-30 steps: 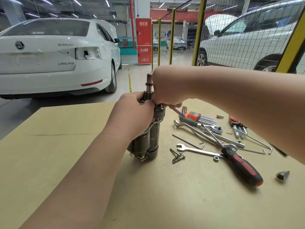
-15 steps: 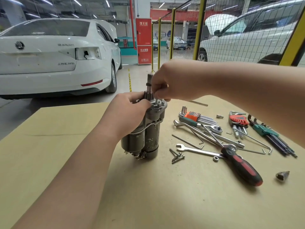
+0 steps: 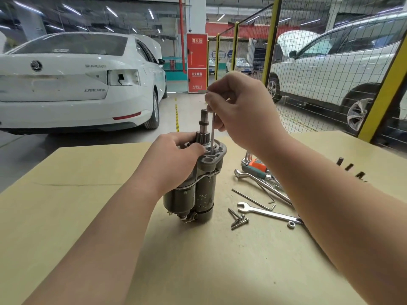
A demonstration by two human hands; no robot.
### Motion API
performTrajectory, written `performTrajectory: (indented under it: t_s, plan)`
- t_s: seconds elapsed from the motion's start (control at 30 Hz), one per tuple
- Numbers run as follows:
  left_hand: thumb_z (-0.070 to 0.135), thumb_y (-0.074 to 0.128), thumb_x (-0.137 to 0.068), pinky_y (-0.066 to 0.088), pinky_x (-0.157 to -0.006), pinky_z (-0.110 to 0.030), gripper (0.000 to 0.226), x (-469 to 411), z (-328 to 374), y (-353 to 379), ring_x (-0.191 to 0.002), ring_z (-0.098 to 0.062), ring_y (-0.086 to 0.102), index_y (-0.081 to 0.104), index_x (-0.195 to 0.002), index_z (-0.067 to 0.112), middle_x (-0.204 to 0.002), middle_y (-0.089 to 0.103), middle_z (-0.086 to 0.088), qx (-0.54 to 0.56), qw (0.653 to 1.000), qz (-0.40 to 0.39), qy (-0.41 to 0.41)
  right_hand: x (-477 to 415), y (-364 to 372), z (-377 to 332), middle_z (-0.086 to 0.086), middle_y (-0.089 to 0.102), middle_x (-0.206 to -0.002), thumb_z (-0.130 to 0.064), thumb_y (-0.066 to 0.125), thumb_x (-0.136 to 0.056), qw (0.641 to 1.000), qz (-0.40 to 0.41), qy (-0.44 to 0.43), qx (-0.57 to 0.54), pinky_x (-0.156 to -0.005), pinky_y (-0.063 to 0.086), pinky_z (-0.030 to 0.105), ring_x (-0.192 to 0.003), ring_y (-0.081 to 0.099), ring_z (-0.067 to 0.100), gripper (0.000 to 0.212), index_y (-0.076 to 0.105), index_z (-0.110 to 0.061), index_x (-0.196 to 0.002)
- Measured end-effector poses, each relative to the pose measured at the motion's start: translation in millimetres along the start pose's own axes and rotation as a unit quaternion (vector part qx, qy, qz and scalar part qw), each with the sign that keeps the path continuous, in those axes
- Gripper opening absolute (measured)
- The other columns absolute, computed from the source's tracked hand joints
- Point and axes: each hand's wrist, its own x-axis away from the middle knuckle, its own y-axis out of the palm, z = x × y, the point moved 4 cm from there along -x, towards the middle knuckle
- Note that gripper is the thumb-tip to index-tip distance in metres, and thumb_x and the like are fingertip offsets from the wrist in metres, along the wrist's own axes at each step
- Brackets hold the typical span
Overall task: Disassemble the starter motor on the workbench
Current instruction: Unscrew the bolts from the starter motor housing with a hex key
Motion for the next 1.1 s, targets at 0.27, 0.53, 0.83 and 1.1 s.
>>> performTrajectory:
  t_s: [0.27, 0.53, 0.83, 1.1]
  plan:
    - [0.030, 0.060, -0.085, 0.045, -0.062, -0.019, 0.023, -1, -4, 0, -0.072, 0.006, 0.064, 0.070, -0.085, 0.052, -0.081, 0.069, 0.028, -0.008, 1.000, 0.005, -0.011, 10, -2, 7, 0.001, 0.068, -0.072, -0.013, 0.065, -0.087, 0.997, 0.060, -0.025, -0.029, -0.058, 0.055, 0.035, -0.060, 0.063, 0.015, 0.001, 0.066, -0.012, -0.087]
    - [0.030, 0.060, -0.085, 0.045, -0.061, -0.017, 0.031, -2, -4, 1, -0.074, 0.004, 0.066, 0.067, -0.082, 0.060, -0.080, 0.070, 0.026, -0.012, 1.000, 0.004, -0.011, 20, -4, -4, 0.001, 0.067, -0.071, -0.005, 0.063, -0.086, 0.981, 0.101, -0.163, 0.030, -0.057, 0.052, 0.030, -0.061, 0.061, 0.014, 0.006, 0.069, -0.004, -0.086]
    - [0.031, 0.059, -0.086, 0.048, -0.073, -0.020, 0.033, -3, -2, 3, -0.083, 0.002, 0.064, 0.066, -0.081, 0.063, -0.088, 0.070, 0.025, -0.038, 0.999, 0.002, 0.012, 17, 15, 20, 0.001, 0.069, -0.070, -0.016, 0.068, -0.085, 0.995, -0.043, 0.016, -0.090, -0.064, 0.056, 0.036, -0.061, 0.062, 0.011, 0.008, 0.066, -0.016, -0.077]
    - [0.031, 0.061, -0.087, 0.046, -0.069, -0.019, 0.031, -3, -3, 1, -0.079, 0.005, 0.065, 0.068, -0.082, 0.061, -0.085, 0.070, 0.026, -0.035, 0.999, 0.004, -0.001, 18, 4, 24, -0.001, 0.070, -0.067, -0.015, 0.061, -0.090, 0.992, -0.083, 0.027, -0.086, -0.058, 0.058, 0.033, -0.057, 0.066, 0.012, 0.012, 0.066, -0.015, -0.080]
